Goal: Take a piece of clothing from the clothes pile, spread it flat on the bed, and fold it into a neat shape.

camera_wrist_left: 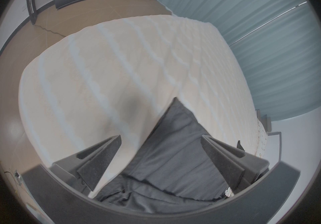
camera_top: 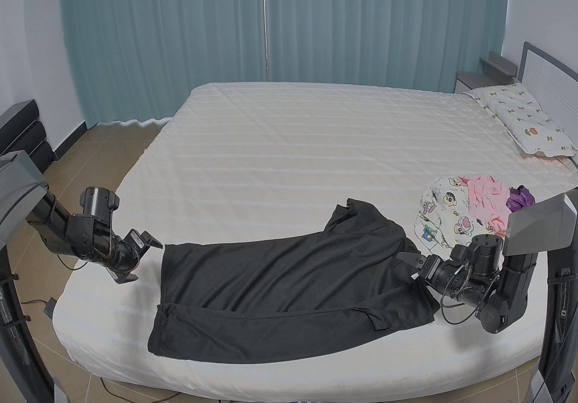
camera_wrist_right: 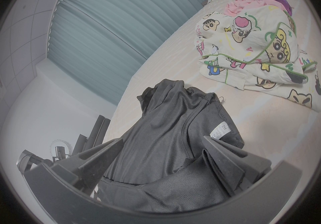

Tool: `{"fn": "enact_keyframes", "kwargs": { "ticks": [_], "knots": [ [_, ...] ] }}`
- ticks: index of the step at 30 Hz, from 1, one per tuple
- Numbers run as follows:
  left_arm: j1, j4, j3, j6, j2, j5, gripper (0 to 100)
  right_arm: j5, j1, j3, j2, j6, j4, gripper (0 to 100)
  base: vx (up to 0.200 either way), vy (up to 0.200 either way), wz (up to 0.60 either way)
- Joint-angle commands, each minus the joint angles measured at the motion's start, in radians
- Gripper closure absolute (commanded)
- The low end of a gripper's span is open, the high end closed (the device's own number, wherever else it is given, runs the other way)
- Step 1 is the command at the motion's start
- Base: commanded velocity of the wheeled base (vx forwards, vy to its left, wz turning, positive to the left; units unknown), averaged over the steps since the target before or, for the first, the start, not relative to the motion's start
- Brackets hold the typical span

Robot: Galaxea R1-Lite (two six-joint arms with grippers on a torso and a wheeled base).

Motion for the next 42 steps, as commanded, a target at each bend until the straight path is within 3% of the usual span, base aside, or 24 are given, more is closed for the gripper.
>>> {"fn": "enact_keyframes", "kwargs": {
  "ticks": [1,11,19,34,35,42],
  "knots": [
    [-0.049,-0.001,-0.138,-0.002,0.101,0.003,0,0.001,0.008,0.012,-0.011,0.000,-0.016,0,0.000,0.000,0.00],
    [-0.043,-0.004,-0.313,0.197,0.252,-0.029,0,-0.001,0.011,0.018,-0.011,0.000,-0.016,0,0.000,0.000,0.00],
    [-0.047,-0.010,-0.386,0.204,0.312,-0.015,0,-0.001,0.017,0.018,-0.008,0.000,-0.015,0,0.000,0.000,0.00],
    [-0.049,-0.029,-0.385,0.204,0.334,0.000,0,-0.004,0.060,-0.010,-0.036,-0.003,-0.015,0,0.000,0.000,0.00],
    [-0.049,-0.027,-0.385,0.204,0.337,0.000,100,-0.004,0.062,-0.013,-0.041,-0.003,-0.015,0,0.000,0.000,0.00],
    [-0.047,-0.026,-0.371,0.197,0.335,-0.001,100,-0.007,0.066,-0.059,-0.108,-0.013,-0.004,0,0.000,0.000,0.00]
  ]
}}
